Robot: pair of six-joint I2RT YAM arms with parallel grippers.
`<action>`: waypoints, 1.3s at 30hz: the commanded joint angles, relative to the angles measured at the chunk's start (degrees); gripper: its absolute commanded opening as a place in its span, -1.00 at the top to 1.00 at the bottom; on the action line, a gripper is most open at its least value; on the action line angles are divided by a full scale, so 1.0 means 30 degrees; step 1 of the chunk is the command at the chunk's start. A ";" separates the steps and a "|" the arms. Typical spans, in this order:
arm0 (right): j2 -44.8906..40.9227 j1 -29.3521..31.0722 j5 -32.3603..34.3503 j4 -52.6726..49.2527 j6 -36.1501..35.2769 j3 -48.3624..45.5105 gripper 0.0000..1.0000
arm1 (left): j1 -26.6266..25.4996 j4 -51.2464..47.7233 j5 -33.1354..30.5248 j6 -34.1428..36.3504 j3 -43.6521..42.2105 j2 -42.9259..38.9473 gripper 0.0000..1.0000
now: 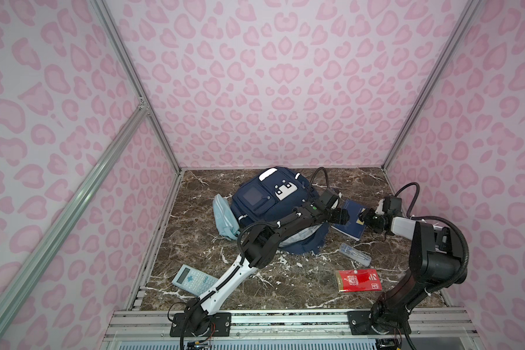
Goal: Pack the student bag
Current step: 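Lift the blue book upright with the right gripper while left gripper moves to the bag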
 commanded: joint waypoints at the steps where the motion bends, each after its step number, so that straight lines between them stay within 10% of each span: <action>1: 0.0717 0.0074 -0.1187 -0.2866 0.0390 -0.0303 0.27 | 0.0068 -0.0438 0.0911 -0.1066 -0.0210 0.0568 -0.55; 10: 0.0342 -0.0249 -0.1448 -0.2514 0.0195 -0.0431 1.00 | 0.0038 0.0438 0.1057 -0.1456 -0.1706 -0.0275 -0.55; 29: -0.9531 -0.0709 -0.8152 -0.4391 0.1532 0.0278 1.00 | 0.0869 0.8123 0.1810 -0.1189 -1.3865 -1.2418 -0.58; 39: -1.3164 0.4311 -0.9869 -0.3859 0.3603 0.0995 1.00 | 0.1878 0.9618 0.0728 -0.0371 -2.2415 -1.9921 -0.80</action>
